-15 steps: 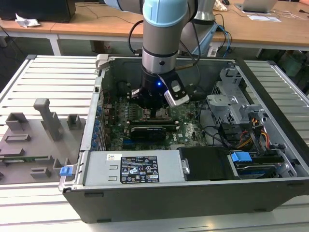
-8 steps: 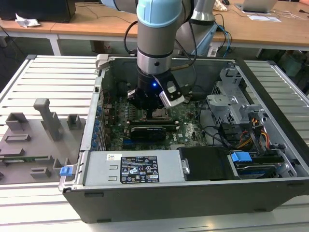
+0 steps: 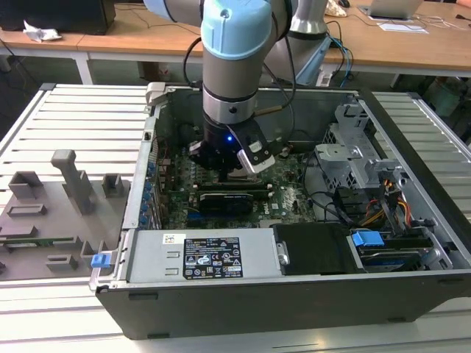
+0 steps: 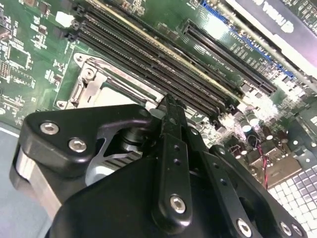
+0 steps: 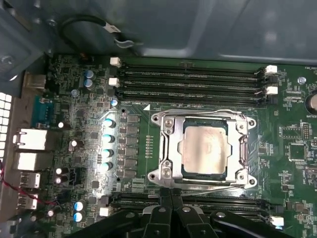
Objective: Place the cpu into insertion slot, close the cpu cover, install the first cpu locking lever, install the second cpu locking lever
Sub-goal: 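Install the second cpu locking lever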
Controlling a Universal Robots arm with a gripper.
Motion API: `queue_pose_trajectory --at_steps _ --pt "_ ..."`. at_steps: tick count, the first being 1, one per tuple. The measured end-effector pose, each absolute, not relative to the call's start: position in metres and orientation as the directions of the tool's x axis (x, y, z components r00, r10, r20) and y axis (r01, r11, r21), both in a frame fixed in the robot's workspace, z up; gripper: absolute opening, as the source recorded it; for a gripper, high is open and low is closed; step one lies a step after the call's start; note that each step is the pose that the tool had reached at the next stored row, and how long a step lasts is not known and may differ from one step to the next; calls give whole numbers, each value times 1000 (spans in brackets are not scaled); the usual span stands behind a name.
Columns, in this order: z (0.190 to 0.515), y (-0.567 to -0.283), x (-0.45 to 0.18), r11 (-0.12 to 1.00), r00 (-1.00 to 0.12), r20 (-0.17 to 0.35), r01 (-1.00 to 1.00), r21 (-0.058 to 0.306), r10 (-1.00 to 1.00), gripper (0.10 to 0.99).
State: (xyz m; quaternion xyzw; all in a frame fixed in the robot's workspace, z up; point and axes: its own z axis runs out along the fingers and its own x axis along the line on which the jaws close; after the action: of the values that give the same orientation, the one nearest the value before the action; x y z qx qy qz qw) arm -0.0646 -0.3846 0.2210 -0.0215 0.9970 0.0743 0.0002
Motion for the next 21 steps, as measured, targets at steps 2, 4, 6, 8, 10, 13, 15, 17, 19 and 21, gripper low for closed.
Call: queue_pose_trajectory --at_steps 2,4,6,8,10,13,15,17,19,21 --pt "220 -385 -68 988 -999 -4 -43 150 -43 106" --pt "219 -385 -69 987 -999 -4 -43 155 -43 106" --pt "216 -385 -70 986 -999 -4 -43 162 -43 106" --pt "213 -386 -70 985 -999 -4 -43 169 -43 106" --pt "210 -388 -71 982 -999 -5 -43 182 -43 106" --pt "208 -389 -71 980 -999 -6 -43 195 -43 106" --pt "207 -389 -71 979 -999 -6 -43 200 -43 106" --pt "205 -389 -71 977 -999 -6 -43 208 -43 106" --pt "203 -390 -72 976 -999 -6 -43 215 -43 106" --pt "202 -390 -72 975 -999 -7 -43 219 -43 106"
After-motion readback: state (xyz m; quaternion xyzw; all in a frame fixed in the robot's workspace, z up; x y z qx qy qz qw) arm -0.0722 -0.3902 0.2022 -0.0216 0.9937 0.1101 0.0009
